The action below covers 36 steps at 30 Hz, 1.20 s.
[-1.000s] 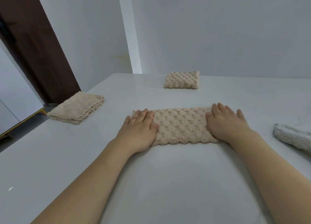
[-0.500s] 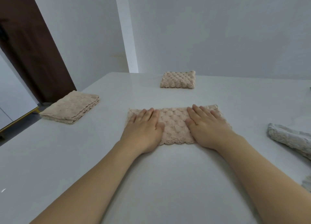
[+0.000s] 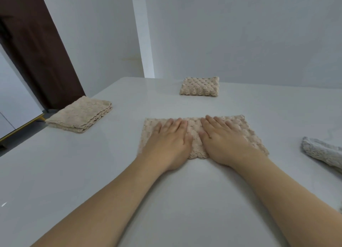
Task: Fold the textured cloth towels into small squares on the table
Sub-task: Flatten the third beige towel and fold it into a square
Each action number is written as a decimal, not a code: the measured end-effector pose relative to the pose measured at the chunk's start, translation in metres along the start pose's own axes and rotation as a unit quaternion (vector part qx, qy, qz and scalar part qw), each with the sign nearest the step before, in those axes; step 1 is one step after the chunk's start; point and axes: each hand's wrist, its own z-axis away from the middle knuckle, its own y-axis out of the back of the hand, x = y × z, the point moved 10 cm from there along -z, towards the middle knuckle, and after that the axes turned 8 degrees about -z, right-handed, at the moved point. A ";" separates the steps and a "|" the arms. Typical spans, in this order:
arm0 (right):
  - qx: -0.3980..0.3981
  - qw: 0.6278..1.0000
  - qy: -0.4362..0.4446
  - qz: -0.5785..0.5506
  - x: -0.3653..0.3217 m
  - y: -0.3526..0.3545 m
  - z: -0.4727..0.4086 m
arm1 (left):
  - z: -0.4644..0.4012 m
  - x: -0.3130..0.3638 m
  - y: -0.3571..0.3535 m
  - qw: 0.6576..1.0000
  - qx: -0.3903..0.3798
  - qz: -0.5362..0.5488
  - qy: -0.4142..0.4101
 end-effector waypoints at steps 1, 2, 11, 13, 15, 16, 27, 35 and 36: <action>-0.007 1.000 -0.005 0.000 0.004 -0.002 0.000 | -0.002 -0.004 -0.007 1.000 -0.026 -0.004 0.002; -0.009 1.000 -0.008 -0.001 0.007 -0.002 0.001 | -0.003 -0.011 -0.009 0.999 -0.038 -0.005 0.007; 0.011 0.991 -0.135 0.005 0.045 0.017 0.011 | -0.005 -0.066 -0.002 0.996 -0.025 0.051 0.065; 0.064 0.987 -0.146 0.036 0.033 0.029 0.013 | 0.000 -0.059 0.006 0.997 -0.006 0.034 0.064; 0.068 0.987 -0.143 0.026 0.022 0.032 0.013 | 0.007 -0.053 0.011 0.997 -0.023 -0.032 0.071; 0.058 0.988 -0.141 0.014 0.021 0.032 0.012 | 0.011 -0.051 0.012 0.994 -0.039 -0.068 0.071; 0.123 0.985 -0.104 0.062 0.033 0.053 -0.001 | 0.044 -0.010 0.026 0.983 -0.171 0.011 -0.063; 0.148 0.985 -0.079 -0.045 0.046 0.044 -0.004 | 0.060 0.009 0.024 0.976 -0.165 -0.043 -0.135; 0.152 0.984 -0.078 -0.055 0.047 0.045 -0.005 | 0.057 0.011 0.023 0.979 -0.140 -0.059 -0.138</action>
